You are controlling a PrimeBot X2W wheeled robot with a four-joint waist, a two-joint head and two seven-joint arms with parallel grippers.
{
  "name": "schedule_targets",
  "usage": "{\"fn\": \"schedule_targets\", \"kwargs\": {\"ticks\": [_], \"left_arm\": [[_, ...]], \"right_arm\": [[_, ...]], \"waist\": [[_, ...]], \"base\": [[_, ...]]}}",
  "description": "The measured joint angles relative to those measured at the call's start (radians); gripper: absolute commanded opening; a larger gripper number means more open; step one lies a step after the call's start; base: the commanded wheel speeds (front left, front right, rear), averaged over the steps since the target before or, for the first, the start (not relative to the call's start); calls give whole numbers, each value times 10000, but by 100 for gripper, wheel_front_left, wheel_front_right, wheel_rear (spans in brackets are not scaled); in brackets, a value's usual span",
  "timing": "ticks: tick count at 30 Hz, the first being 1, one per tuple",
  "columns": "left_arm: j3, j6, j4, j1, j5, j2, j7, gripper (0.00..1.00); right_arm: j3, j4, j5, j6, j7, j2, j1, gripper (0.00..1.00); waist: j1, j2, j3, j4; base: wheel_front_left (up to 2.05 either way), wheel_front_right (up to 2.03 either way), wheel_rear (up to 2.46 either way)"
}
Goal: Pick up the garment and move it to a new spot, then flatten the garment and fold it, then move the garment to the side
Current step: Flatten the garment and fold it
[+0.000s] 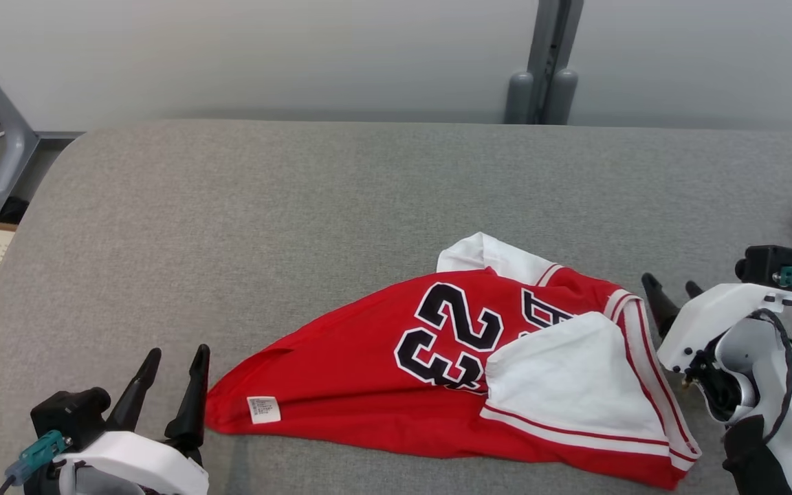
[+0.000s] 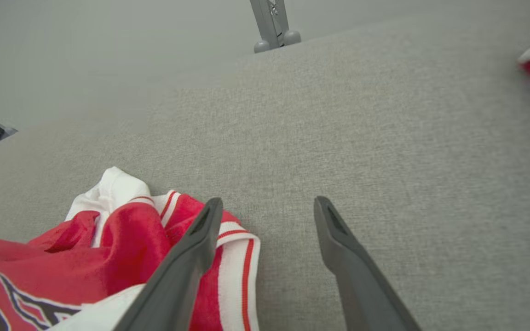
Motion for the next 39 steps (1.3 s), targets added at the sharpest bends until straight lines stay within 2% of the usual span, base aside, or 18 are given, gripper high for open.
{"fn": "schedule_targets", "kwargs": {"ticks": [5,9,10,11,12,16,24,39], "left_arm": [[13,-98,167,-120,-2,-23,-8,100],[15,-121,253,-133,-2,-75,-10,100],[19,-130,282,-134,0,-79,-13,100],[15,-132,307,-137,0,-88,-25,100],[15,-169,336,-138,0,-98,-27,100],[23,-176,401,-174,13,-128,-54,100],[63,-366,330,-466,128,-144,-67,100],[186,-997,566,-1417,397,-157,-96,100]], "right_arm": [[-309,1509,316,0,1354,238,-743,100],[-299,1971,610,-2,1791,337,-999,100],[-259,2025,652,-2,1812,359,-1021,42],[-203,2054,717,-2,1835,378,-1034,9],[-136,2067,759,0,1843,395,-1041,0],[88,2046,874,0,1613,305,-1082,0],[-29,2130,489,0,393,-98,-2301,0],[-1080,4134,-1068,0,-1659,-859,-5375,0]], "waist": [[0,0,150,436],[0,0,211,659],[0,0,216,689],[0,0,216,707],[0,0,210,718],[0,0,215,718],[0,0,800,815],[0,0,2309,1490]], "base": [[0,0,0],[0,0,0],[0,0,0],[0,0,0],[0,0,0],[0,0,0],[0,0,0],[0,0,0]]}}
